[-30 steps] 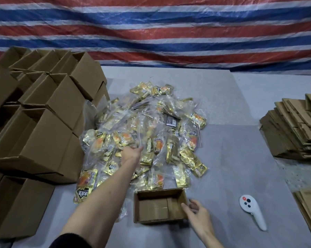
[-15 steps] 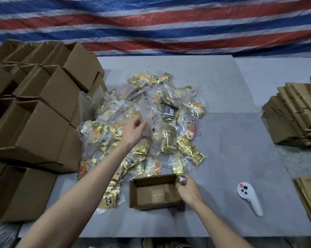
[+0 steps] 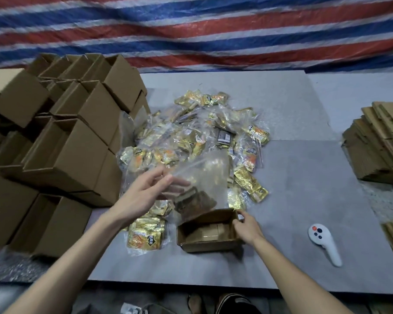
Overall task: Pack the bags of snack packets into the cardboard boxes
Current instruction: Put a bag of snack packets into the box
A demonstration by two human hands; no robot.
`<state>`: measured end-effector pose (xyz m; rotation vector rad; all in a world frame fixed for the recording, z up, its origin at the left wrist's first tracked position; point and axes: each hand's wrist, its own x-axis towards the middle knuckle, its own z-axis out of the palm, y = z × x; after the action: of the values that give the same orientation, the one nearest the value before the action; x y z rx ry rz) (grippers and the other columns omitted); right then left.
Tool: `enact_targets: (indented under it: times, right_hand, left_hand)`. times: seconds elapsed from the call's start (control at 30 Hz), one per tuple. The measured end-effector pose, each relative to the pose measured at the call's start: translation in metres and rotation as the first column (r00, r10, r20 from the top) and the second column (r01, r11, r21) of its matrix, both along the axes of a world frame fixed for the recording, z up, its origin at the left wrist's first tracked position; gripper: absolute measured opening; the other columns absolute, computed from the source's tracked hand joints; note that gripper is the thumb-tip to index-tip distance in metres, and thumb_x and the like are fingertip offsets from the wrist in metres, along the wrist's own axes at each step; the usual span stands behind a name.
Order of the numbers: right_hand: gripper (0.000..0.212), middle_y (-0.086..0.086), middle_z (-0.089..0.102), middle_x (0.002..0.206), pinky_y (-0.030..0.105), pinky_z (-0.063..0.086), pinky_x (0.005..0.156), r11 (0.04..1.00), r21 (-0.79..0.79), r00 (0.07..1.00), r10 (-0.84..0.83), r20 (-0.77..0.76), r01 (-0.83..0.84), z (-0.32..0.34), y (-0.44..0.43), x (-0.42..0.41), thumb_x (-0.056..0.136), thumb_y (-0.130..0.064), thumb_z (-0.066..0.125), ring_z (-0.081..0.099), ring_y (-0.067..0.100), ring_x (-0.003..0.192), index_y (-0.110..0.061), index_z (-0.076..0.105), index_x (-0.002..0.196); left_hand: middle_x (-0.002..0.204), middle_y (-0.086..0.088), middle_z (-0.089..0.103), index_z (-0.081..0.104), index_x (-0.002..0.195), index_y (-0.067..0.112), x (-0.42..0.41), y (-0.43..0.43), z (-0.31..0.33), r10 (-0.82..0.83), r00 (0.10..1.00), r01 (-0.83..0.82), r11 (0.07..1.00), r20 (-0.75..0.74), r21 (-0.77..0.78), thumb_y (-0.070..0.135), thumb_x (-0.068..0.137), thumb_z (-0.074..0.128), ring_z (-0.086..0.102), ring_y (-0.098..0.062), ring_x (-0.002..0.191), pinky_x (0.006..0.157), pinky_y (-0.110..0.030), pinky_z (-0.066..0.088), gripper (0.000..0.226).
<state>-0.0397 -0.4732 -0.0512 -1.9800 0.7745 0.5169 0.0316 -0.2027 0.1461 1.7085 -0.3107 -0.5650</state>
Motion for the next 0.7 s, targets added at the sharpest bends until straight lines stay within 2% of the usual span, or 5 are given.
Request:
enact_targets:
  times: [0.1,0.33,0.47,0.6,0.7]
  right_hand:
    - [0.045,-0.007,0.069,0.087,0.027,0.048,0.076,1.0,0.0,1.0,-0.002,0.013,0.002,0.005,0.001,-0.001,0.094,-0.022,0.054,0.064,0.018,0.085,-0.031,0.053,0.138]
    - [0.043,-0.002,0.068,0.096,0.026,0.05,0.061,0.997,0.063,0.999,-0.041,0.016,0.04,0.008,0.0,-0.007,0.098,-0.022,0.054,0.065,0.016,0.079,-0.032,0.052,0.14]
    - [0.044,-0.006,0.06,0.097,0.033,0.058,0.054,0.987,0.13,0.995,-0.093,-0.034,0.097,0.011,0.0,-0.01,0.099,-0.02,0.052,0.067,0.024,0.083,-0.03,0.049,0.142]
    - [0.045,-0.001,0.057,0.12,0.046,0.056,0.091,0.994,0.077,0.997,-0.073,0.018,0.071,0.007,0.0,-0.011,0.099,-0.019,0.054,0.059,0.024,0.108,-0.024,0.051,0.143]
    - [0.044,0.002,0.056,0.131,0.049,0.053,0.097,0.994,0.082,0.997,-0.075,0.016,0.074,0.007,0.0,-0.013,0.099,-0.02,0.053,0.056,0.026,0.116,-0.026,0.051,0.142]
  left_hand:
    - [0.113,-0.008,0.073,0.046,0.093,-0.009,-0.014,-0.003,-0.016,-0.045,0.999,0.045,0.997,-0.003,0.059,0.021,0.101,0.044,0.07,-0.025,0.104,0.091,-0.041,0.057,0.031]
    - [0.111,-0.008,0.074,0.049,0.094,-0.009,-0.021,-0.012,-0.056,-0.127,0.991,0.131,0.985,-0.046,0.112,0.02,0.105,0.044,0.069,-0.016,0.106,0.087,-0.03,0.056,0.031]
    - [0.083,0.0,0.056,0.052,0.087,0.005,-0.026,-0.013,-0.094,-0.26,0.963,0.218,0.902,0.066,0.373,0.026,0.104,0.047,0.049,0.001,0.075,0.071,-0.021,0.04,0.028]
    - [0.099,0.0,0.058,0.064,0.098,0.014,-0.027,-0.007,-0.135,-0.39,0.877,0.052,0.658,0.28,0.751,0.035,0.101,0.05,0.053,-0.017,0.093,0.077,-0.032,0.042,0.025]
    - [0.097,0.005,0.055,0.067,0.094,0.023,-0.027,-0.009,-0.145,-0.227,0.914,-0.12,0.64,0.336,0.759,0.042,0.099,0.053,0.056,-0.018,0.091,0.078,-0.035,0.047,0.023]
